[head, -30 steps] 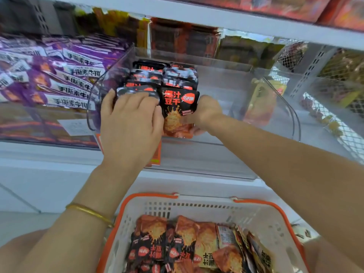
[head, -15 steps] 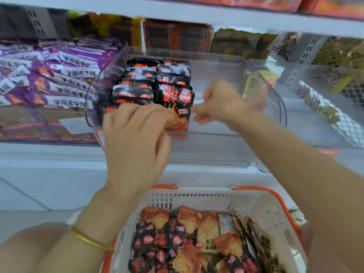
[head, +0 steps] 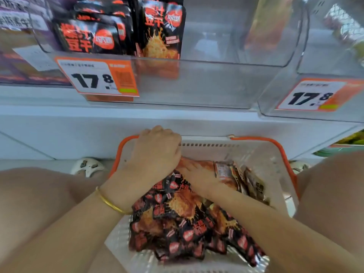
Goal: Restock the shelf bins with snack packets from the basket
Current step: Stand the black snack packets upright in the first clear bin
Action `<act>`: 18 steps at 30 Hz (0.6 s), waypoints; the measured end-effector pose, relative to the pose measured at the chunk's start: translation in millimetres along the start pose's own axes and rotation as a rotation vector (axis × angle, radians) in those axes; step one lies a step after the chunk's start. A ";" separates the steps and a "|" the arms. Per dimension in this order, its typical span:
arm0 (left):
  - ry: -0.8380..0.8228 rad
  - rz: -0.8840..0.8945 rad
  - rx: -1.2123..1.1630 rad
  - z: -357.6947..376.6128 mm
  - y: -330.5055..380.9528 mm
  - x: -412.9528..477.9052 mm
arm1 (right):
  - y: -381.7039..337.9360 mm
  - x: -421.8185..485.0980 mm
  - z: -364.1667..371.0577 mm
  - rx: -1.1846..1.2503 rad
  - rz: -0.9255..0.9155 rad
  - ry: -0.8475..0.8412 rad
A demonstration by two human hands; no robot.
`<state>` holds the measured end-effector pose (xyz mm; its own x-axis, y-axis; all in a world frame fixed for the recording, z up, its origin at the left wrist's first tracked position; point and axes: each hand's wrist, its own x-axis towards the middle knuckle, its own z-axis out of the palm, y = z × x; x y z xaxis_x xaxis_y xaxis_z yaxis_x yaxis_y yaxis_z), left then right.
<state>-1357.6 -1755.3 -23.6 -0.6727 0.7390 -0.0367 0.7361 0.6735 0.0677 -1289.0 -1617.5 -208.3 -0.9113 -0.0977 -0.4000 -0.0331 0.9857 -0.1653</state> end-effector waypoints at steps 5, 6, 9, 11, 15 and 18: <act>-0.030 -0.013 -0.030 9.9 -3.3 3.2 | -8.2 10.9 4.4 -0.303 -0.128 0.070; -0.032 -0.018 -0.042 11.2 -3.3 3.4 | -5.8 9.8 6.8 -0.339 -0.096 0.072; -0.048 -0.031 -0.062 13.9 -4.5 4.1 | 3.5 4.3 6.4 -0.431 -0.051 0.092; -0.060 -0.033 -0.067 14.4 -5.0 4.9 | 9.7 2.5 -1.4 -0.443 -0.046 0.023; -0.101 -0.045 -0.110 11.3 -3.6 5.0 | 15.3 1.2 -34.1 -0.316 -0.024 -0.059; -0.146 -0.076 -0.153 9.0 -2.2 5.4 | 20.9 -12.7 -77.1 -0.024 0.017 -0.080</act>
<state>-1362.2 -1752.6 -33.0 -0.6995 0.6888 -0.1904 0.6567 0.7246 0.2089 -1309.8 -1585.0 -137.2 -0.8761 -0.0906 -0.4736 -0.0286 0.9902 -0.1366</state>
